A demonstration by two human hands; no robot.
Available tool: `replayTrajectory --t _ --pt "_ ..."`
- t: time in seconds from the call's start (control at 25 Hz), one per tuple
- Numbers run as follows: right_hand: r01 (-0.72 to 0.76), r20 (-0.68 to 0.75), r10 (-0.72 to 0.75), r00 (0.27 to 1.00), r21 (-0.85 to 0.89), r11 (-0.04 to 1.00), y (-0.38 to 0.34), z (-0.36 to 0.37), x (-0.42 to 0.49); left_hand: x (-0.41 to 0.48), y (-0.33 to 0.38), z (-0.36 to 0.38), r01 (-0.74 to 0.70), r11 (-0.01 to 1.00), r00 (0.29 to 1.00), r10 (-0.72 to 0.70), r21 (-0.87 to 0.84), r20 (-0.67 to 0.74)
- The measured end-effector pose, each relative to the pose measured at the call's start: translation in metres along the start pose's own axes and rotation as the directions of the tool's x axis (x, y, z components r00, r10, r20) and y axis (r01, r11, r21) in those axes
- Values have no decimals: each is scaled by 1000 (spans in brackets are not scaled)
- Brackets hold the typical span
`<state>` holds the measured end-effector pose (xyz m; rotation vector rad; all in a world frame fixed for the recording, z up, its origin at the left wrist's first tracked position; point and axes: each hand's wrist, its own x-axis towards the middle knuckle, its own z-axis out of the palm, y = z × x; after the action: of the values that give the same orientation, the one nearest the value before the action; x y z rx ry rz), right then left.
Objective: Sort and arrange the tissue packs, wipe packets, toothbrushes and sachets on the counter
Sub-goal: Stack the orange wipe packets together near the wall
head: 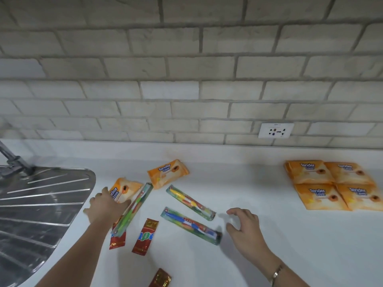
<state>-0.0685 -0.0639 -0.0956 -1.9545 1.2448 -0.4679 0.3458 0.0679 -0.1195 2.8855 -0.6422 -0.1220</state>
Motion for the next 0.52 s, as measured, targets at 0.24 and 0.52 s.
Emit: replayTrajectory --t 0.24,0.52 --pt "4 13 -4 1000 16 1000 -1 -2 1 -32 7 -24 -201 974 955 171 -107 -244" --pt "-35 -3 40 999 411 911 -23 -7 3 -129 100 -44 -550 750 834 521 -369 -184"
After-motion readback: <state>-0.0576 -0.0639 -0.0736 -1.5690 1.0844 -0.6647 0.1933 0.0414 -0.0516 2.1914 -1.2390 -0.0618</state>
